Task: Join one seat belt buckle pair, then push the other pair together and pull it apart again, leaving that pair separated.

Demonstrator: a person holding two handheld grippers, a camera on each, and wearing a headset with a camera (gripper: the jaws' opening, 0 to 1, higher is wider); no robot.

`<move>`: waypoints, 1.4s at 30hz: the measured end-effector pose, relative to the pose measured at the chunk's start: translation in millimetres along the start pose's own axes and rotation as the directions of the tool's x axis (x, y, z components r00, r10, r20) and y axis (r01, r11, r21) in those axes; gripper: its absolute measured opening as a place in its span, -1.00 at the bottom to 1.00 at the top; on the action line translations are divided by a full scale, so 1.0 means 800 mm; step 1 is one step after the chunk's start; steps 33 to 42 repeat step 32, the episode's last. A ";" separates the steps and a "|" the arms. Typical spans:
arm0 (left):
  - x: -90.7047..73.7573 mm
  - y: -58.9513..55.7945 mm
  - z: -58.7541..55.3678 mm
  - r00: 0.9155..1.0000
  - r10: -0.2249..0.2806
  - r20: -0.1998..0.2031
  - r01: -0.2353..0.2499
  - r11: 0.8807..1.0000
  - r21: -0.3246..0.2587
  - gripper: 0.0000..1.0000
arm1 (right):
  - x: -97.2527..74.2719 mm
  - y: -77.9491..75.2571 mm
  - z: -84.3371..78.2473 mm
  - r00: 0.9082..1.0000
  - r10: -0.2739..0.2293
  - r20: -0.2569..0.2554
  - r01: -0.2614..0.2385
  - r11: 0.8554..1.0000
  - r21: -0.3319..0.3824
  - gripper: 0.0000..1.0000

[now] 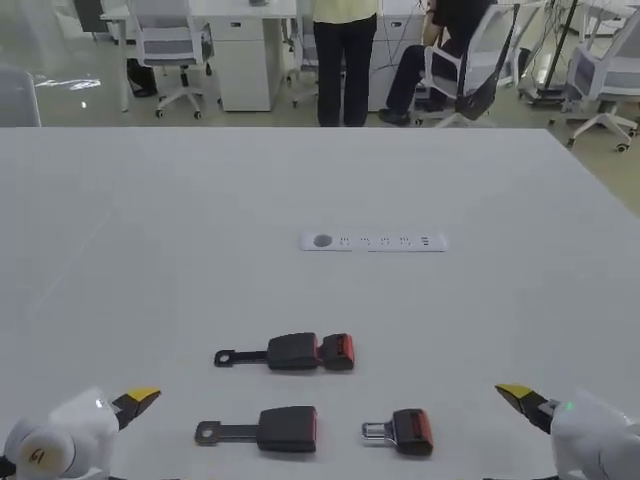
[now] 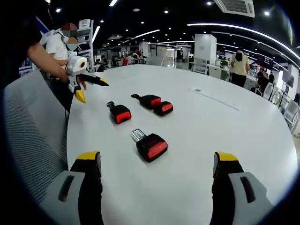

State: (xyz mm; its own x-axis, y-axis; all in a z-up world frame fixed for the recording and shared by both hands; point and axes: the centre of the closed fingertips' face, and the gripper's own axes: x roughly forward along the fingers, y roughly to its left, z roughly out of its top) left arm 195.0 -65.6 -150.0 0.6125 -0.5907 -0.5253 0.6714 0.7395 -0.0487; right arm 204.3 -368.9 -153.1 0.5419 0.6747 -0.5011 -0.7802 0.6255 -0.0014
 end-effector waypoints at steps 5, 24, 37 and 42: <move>-0.005 -0.006 0.007 0.999 0.004 0.044 -0.003 1.000 -0.024 0.99 | 0.000 0.002 0.003 0.998 -0.001 0.063 0.001 1.000 -0.003 0.99; -0.001 0.000 -0.001 0.997 0.019 0.074 -0.019 1.000 -0.005 1.00 | 0.000 0.009 0.003 0.999 -0.001 0.047 0.001 1.000 -0.008 0.99; 0.000 -0.003 0.002 0.996 0.015 0.084 -0.015 1.000 -0.001 1.00 | 0.000 0.007 0.006 0.999 -0.003 0.052 0.003 1.000 -0.009 0.99; 0.000 -0.003 0.002 0.996 0.015 0.084 -0.015 1.000 -0.001 1.00 | 0.000 0.007 0.006 0.999 -0.003 0.052 0.003 1.000 -0.009 0.99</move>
